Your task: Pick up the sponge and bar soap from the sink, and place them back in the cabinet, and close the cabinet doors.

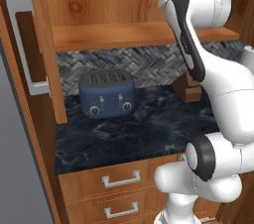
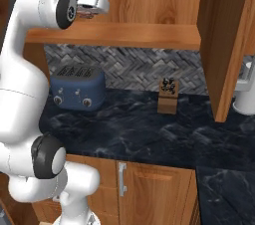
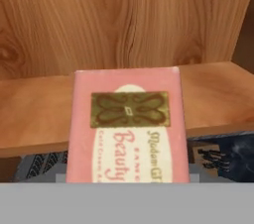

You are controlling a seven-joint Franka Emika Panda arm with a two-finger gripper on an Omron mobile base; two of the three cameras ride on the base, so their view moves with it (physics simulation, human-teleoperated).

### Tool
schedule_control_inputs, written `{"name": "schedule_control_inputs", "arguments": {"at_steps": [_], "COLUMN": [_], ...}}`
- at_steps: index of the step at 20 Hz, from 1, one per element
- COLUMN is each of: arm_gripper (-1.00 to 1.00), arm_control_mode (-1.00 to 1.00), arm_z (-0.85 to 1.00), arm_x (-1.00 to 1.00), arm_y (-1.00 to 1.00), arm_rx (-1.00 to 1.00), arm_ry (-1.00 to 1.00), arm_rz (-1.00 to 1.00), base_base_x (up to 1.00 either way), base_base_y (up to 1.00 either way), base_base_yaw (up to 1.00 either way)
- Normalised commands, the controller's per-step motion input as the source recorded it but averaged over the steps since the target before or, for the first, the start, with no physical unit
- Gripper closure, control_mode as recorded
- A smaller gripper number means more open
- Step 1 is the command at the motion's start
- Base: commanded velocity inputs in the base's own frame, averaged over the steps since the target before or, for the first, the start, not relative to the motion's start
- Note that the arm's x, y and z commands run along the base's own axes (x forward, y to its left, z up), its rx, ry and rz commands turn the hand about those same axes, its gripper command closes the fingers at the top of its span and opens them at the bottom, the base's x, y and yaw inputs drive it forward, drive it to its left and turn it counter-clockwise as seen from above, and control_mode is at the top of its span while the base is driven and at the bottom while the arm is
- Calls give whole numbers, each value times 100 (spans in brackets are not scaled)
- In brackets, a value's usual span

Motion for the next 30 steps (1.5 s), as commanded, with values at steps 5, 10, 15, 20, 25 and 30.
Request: {"name": "schedule_control_inputs", "arguments": {"at_steps": [5, 10, 15, 20, 25, 30], "arm_gripper": [100, 100, 100, 100, 100, 100], "arm_control_mode": [-100, -100, -100, -100, -100, -100], "arm_z": [-64, -45, -40, -18, -7, -4], "arm_x": [13, 32, 41, 47, 55, 56], "arm_y": [0, 0, 0, 0, 0, 0], "arm_rx": [0, 0, 0, 0, 0, 0], "arm_ry": [0, 0, 0, -1, 0, 0], "arm_rz": [0, 0, 0, 0, 0, 0], "base_base_x": [0, 0, 0, 0, 0, 0], "base_base_y": [0, 0, 0, 0, 0, 0], "base_base_yaw": [0, 0, 0, 0, 0, 0]}}
